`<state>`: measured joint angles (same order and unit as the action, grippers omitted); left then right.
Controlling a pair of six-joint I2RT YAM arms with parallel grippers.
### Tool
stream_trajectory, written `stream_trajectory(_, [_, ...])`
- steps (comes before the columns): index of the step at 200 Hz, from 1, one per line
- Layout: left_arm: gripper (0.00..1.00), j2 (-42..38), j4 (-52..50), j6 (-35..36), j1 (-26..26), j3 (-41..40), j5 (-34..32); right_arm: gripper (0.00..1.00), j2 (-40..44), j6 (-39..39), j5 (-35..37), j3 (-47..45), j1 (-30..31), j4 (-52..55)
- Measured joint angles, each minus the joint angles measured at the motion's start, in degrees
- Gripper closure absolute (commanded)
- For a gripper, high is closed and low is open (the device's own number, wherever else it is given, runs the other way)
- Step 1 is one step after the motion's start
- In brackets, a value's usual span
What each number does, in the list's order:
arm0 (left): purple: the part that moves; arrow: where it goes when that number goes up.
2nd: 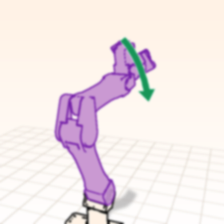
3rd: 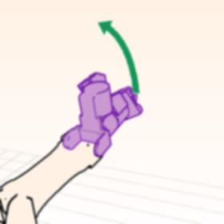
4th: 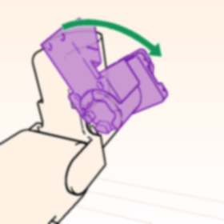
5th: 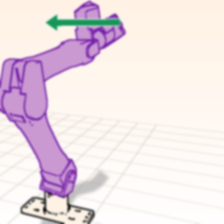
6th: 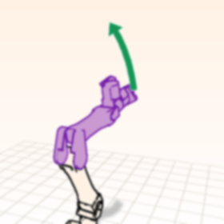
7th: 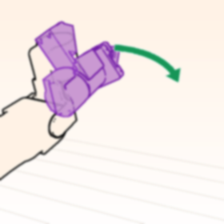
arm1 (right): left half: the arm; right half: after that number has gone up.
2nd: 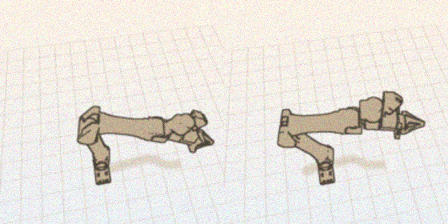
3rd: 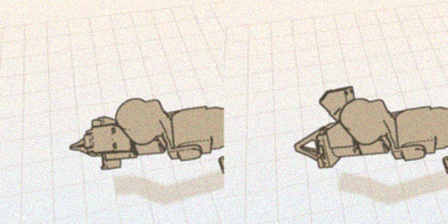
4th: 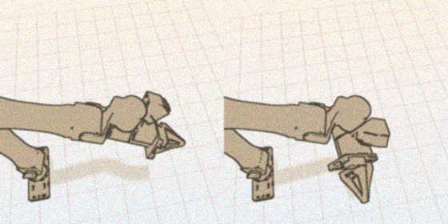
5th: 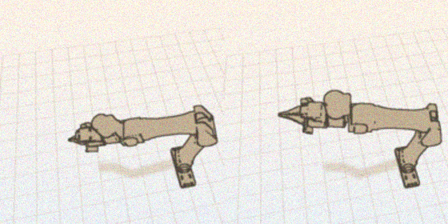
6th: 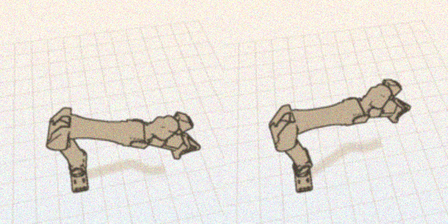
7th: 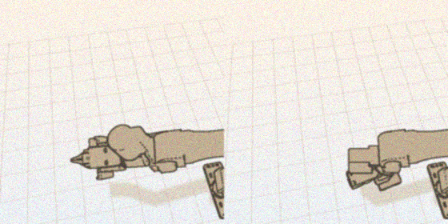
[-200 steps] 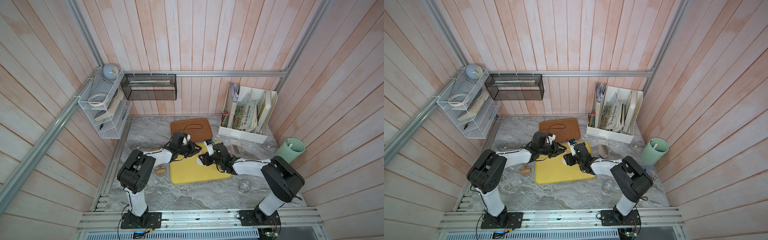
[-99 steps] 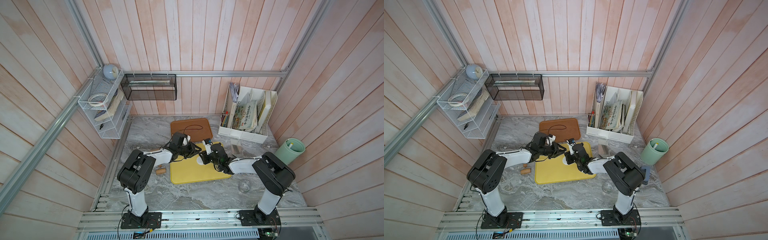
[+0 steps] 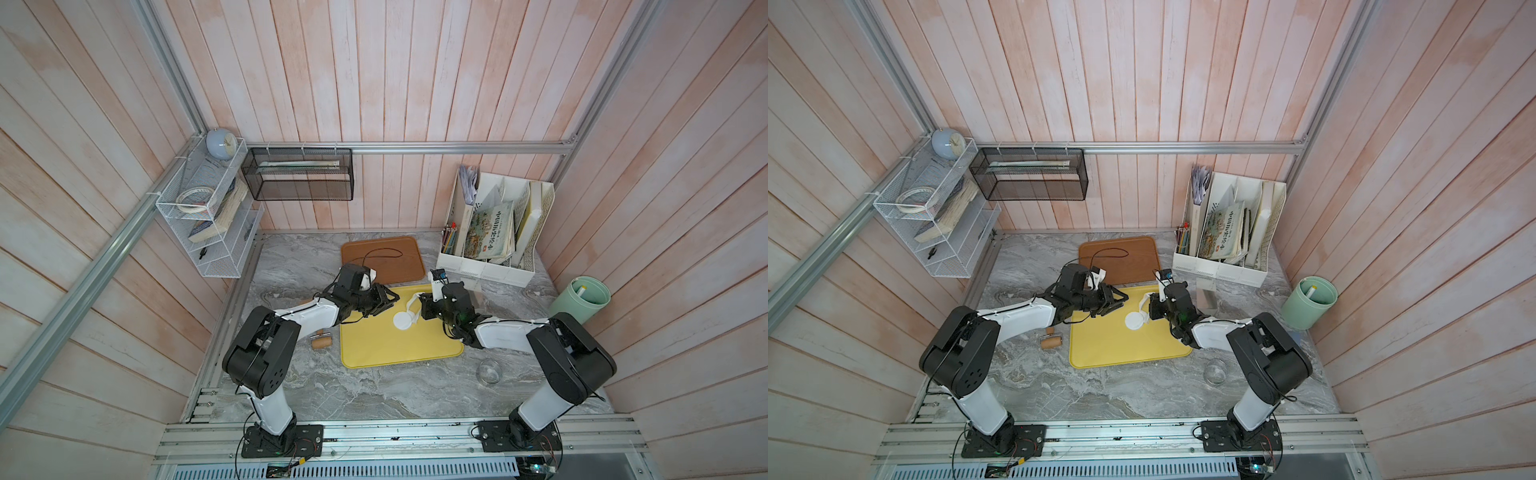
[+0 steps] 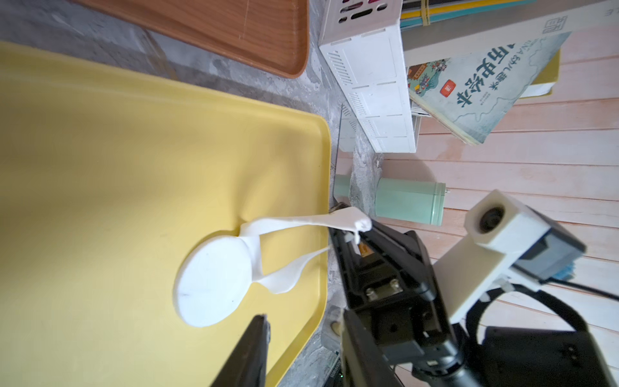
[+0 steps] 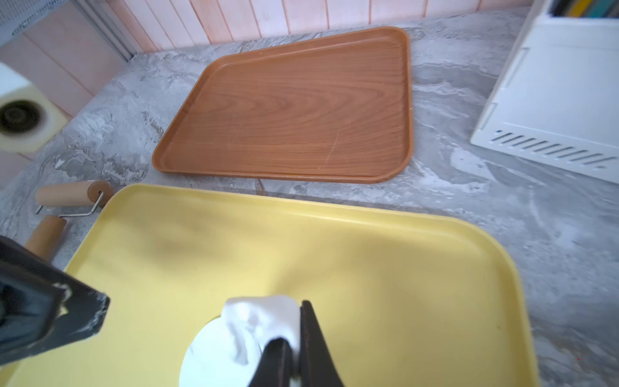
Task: Roll out the dumpling wrappers from the dough
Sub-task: Remove the dumpling wrapper from the work surface.
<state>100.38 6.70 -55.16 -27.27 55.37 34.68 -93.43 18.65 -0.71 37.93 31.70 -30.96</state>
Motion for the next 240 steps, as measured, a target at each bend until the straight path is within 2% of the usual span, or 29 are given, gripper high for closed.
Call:
stream_trajectory(53, [0.84,2.73,-2.86,3.91,1.29,-3.48,-4.79,0.96,2.64,1.05,0.83,-2.32,-2.99,1.27])
stream_trajectory(124, [0.85,3.98,-3.82,5.03,2.32,-5.81,-7.43,0.96,9.68,2.99,6.82,-5.55,-3.48,5.03])
stream_trajectory(179, [0.85,4.22,-2.32,5.01,2.51,-6.16,-7.48,0.97,12.85,3.67,8.59,-4.74,-3.58,10.29])
stream_trajectory(240, [0.84,4.74,-0.15,4.98,2.51,-6.60,-7.08,0.98,22.69,5.77,9.14,-4.76,-3.61,13.75])
